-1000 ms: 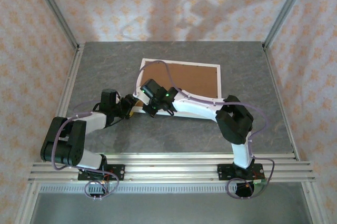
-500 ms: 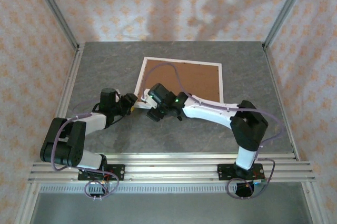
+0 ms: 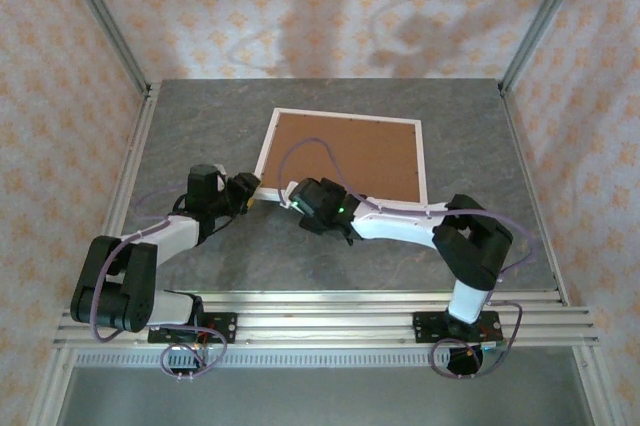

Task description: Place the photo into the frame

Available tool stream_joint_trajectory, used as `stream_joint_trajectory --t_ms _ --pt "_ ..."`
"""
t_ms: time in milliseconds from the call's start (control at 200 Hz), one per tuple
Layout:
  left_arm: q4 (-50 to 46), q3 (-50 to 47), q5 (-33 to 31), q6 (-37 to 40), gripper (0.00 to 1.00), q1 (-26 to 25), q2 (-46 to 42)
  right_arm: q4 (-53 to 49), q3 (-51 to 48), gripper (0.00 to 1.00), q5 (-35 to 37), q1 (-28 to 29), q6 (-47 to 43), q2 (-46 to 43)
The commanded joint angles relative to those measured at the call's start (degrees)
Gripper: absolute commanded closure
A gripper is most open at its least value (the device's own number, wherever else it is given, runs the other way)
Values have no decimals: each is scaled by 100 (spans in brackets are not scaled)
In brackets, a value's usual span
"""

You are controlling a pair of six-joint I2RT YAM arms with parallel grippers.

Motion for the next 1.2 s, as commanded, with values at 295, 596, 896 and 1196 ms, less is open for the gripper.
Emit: stream_joint_trajectory --t_ms 295,596,896,1196 --pt "128 334 -31 -95 56 -25 -275 1355 -390 33 1278 33 -1142 147" --pt "69 486 83 -121 52 -21 -305 1664 -488 81 1352 31 -1673 0" --pt "-894 977 -48 404 0 35 -474 -650 989 100 752 -124 -1029 -449" --pt "-1569 1039 -266 709 0 484 -1013 -3606 3635 100 -957 -824 -192 -318"
